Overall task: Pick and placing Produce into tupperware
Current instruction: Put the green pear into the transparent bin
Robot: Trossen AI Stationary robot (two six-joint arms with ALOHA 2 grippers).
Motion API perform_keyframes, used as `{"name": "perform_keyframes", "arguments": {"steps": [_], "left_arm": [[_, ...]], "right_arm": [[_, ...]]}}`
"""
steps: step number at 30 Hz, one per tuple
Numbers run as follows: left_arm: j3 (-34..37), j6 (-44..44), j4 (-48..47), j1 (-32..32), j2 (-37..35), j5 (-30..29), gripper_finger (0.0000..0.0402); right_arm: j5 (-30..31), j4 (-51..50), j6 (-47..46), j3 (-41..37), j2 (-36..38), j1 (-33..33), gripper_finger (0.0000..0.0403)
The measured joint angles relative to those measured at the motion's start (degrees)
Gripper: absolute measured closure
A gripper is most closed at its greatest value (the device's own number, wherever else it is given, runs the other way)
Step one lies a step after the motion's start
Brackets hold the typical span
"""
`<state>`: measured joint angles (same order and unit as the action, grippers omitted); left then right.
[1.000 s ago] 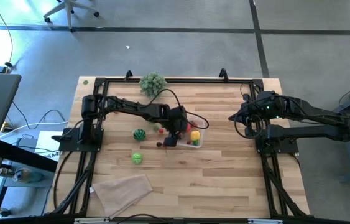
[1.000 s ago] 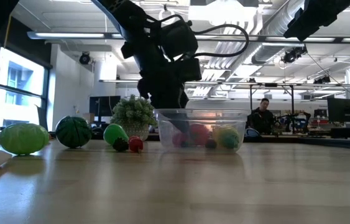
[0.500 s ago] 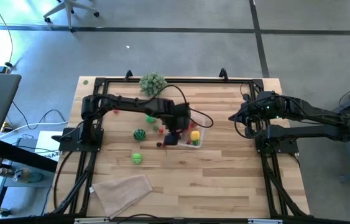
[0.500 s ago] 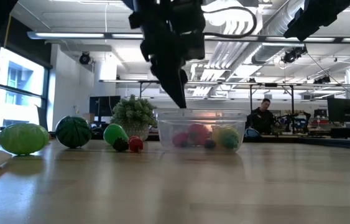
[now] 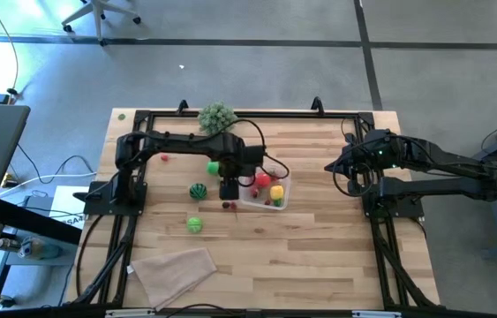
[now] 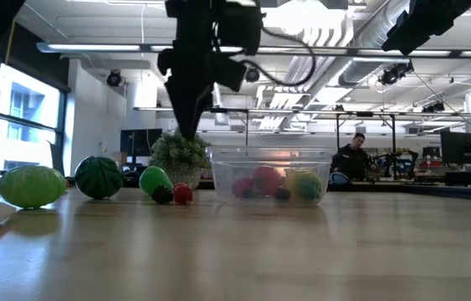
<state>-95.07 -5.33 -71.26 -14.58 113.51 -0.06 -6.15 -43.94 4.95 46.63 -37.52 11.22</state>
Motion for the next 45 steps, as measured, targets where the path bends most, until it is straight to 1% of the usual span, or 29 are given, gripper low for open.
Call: {"name": "perform_keyframes", "arguments": {"steps": [7,11,15,20,25,30,35,41,45], "left_arm": [[7.3,1.6,-0.3,-5.4,-2.5,-0.6,0.0233],[11.0,2.4,2.3,-8.5,-5.9,-0.6,0.0236],[15.1,1.1,6.8,-11.1,-10.3,0.0,0.0236],[23.2,-2.2,15.6,-13.8,-15.7,2.7,0.0236],[29.0,-4.7,21.4,-14.8,-18.0,3.1,0.0236],[29.7,-4.8,24.0,-14.7,-18.1,3.2,0.0236],[29.7,-3.7,24.7,-14.6,-18.1,6.1,0.0236],[29.7,-2.8,24.7,-14.6,-18.1,6.1,0.0236],[29.7,-0.7,24.7,-14.7,-18.0,6.1,0.0236]], "right_arm": [[0.0,0.0,0.0,0.0,0.0,0.0,0.0401],[0.0,0.0,0.0,0.0,0.0,0.0,0.0401],[0.0,0.0,0.0,0.0,0.0,0.0,0.0401],[0.0,0.0,0.0,0.0,0.0,0.0,0.0401],[0.0,0.0,0.0,0.0,0.0,0.0,0.0401],[0.0,0.0,0.0,0.0,0.0,0.0,0.0401],[0.0,0.0,0.0,0.0,0.0,0.0,0.0401],[0.0,0.0,0.0,0.0,0.0,0.0,0.0401],[0.0,0.0,0.0,0.0,0.0,0.0,0.0401]]}}
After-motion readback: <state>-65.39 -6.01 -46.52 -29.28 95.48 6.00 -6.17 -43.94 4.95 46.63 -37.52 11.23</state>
